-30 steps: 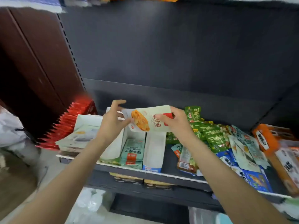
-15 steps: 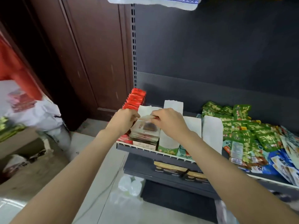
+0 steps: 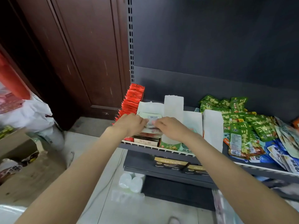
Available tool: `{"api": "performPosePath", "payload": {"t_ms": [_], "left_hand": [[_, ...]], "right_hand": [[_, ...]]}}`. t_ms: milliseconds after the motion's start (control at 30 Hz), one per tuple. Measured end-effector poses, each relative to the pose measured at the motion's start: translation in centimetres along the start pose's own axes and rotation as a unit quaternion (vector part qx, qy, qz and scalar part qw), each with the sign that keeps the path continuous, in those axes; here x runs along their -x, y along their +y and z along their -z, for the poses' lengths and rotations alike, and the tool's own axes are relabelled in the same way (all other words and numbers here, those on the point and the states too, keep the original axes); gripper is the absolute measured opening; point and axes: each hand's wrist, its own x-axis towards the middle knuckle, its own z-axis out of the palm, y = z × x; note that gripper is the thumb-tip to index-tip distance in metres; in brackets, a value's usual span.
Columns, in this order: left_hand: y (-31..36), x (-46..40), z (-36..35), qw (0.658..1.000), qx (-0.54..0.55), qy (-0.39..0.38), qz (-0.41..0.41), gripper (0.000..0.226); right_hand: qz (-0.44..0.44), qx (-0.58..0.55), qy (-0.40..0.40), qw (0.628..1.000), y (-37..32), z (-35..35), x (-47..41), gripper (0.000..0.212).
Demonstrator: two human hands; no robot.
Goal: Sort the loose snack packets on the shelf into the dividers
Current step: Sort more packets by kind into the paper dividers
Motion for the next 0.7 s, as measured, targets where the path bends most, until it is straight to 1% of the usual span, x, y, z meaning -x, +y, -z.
{"api": "performPosePath", "payload": {"t_ms": [67,167,267,367,467,567,600,700], "left_hand": [[0.1,-0.3,0.0,1.000,-0.022,-0.012,0.007,0.051],[1.1,-0.5,0.0,0.999,-0.037,-0.014,0.022,0.037],[2.4,-0.5,-0.2,0.999,0.005,0.038,0.023,0.036],[4.9,-0.9,-0.4,0.991,0.052,0.125,0.010,0.033],[9.2,-1.8,-0.7,0.975,0.105,0.191,-0.035,0.029],[15.0,-3.0,-1.5,0.957,0.176,0.210,-0.099,0.027],[17.2,-3.6,-1.9,0.954,0.174,0.211,-0.121,0.028],[23.8,-6.1,-3.8,0.958,0.109,0.199,-0.177,0.031]], "right_hand": [[-0.003,0.030,-0.003,1.000,0.6,-0.3,-0.3,0.031],[0.009,0.022,-0.004,1.000,1.2,-0.6,-0.3,0.033],[0.007,-0.038,0.035,0.999,2.4,-0.3,0.1,0.033],[0.003,-0.084,0.129,0.988,4.8,0.8,1.2,0.030],[-0.016,-0.141,0.231,0.962,8.4,2.8,3.3,0.027],[-0.048,-0.160,0.301,0.939,12.9,5.0,6.0,0.026],[-0.064,-0.160,0.315,0.933,14.8,5.7,6.9,0.026],[-0.123,-0.147,0.328,0.925,20.7,8.0,9.8,0.025]]}}
